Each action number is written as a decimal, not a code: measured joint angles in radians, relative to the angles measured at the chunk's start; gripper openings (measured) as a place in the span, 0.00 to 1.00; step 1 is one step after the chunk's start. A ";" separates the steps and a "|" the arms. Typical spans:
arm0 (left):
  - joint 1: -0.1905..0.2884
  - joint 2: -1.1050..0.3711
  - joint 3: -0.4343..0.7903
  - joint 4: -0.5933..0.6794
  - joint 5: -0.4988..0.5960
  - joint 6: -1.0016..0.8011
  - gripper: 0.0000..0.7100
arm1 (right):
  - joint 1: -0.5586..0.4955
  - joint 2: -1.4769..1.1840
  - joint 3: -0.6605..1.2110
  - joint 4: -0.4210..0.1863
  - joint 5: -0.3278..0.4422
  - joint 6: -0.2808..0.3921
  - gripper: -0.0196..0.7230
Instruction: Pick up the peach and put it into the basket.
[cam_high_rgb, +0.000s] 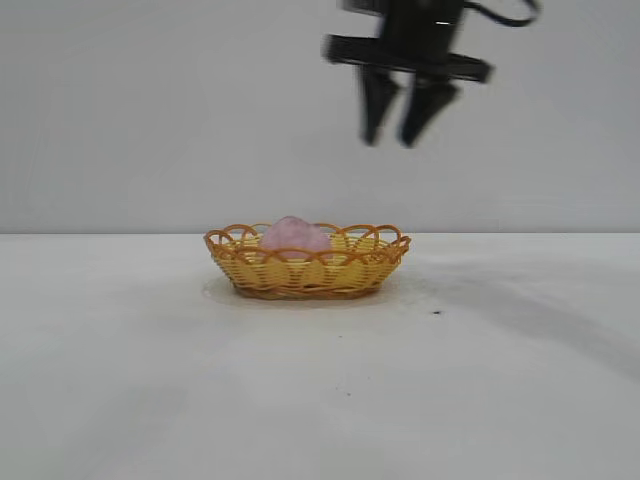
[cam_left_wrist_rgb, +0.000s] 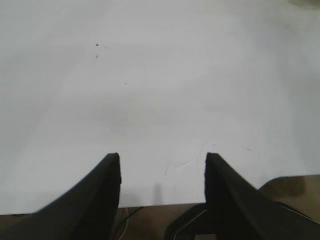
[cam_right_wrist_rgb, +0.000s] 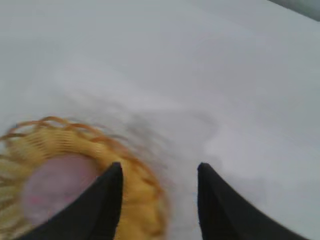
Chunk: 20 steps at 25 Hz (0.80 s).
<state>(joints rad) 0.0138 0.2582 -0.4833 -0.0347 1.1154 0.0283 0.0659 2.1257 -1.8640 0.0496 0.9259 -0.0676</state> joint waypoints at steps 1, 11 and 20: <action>0.000 0.000 0.000 0.000 0.000 0.000 0.54 | -0.025 0.000 0.000 -0.002 0.009 0.000 0.42; 0.000 0.000 0.000 0.000 0.000 0.000 0.54 | -0.053 -0.193 0.043 -0.022 0.019 0.008 0.42; 0.000 0.000 0.000 0.000 0.000 0.000 0.54 | -0.012 -0.642 0.658 -0.026 -0.173 0.091 0.42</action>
<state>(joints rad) 0.0138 0.2582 -0.4833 -0.0347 1.1154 0.0283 0.0539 1.4833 -1.2061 0.0232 0.7527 0.0230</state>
